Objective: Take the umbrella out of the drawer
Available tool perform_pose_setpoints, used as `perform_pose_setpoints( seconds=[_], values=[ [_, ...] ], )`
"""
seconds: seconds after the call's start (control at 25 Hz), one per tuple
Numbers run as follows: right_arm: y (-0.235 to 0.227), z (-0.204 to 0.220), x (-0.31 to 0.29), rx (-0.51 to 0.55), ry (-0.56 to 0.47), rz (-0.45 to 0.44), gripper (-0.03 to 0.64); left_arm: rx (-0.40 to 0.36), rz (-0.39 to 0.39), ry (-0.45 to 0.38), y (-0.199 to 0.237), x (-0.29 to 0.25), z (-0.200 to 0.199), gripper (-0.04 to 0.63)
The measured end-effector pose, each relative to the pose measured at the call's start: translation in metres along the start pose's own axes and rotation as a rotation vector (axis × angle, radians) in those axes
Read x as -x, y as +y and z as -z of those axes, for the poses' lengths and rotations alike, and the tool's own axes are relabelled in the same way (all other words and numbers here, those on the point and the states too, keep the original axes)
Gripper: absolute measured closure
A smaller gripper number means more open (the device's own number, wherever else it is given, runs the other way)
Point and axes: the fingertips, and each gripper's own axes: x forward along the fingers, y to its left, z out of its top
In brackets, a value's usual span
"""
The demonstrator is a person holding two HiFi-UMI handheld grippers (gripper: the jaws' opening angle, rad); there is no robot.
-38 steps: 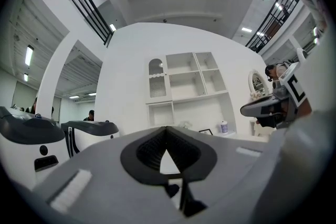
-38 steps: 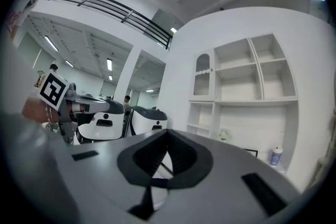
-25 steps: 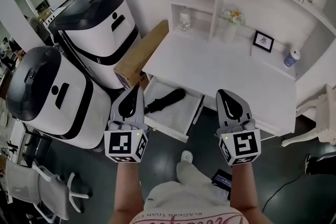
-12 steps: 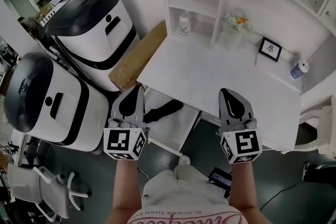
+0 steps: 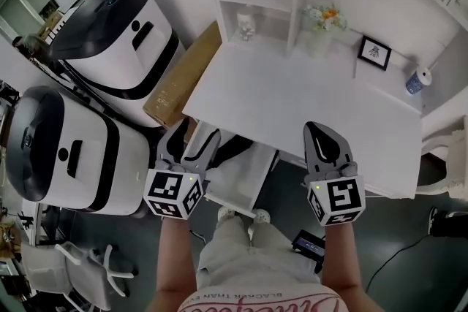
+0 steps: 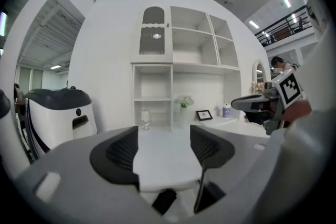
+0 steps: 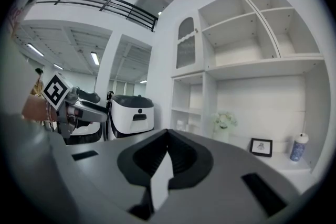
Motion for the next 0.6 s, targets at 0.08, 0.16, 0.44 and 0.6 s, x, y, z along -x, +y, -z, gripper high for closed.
perform_pose_setpoints(
  seconds=[0.08, 0.16, 0.44, 0.6],
  values=[
    [-0.001, 0.003, -0.001, -0.007, 0.01, 0.014, 0.609, -0.005, 0.035, 0.026, -0.001, -0.007, 0.008, 0.258],
    [-0.001, 0.007, -0.003, -0.009, 0.022, 0.029, 0.609, -0.016, 0.068, 0.053, -0.001, -0.014, 0.016, 0.212],
    [0.005, 0.026, -0.01, -0.051, 0.086, 0.113, 0.609, -0.024, 0.167, 0.155, 0.013, -0.036, 0.049, 0.155],
    [0.016, 0.035, -0.018, -0.067, 0.122, 0.164, 0.609, -0.054, 0.223, 0.209, 0.024, -0.043, 0.07, 0.155]
  ],
)
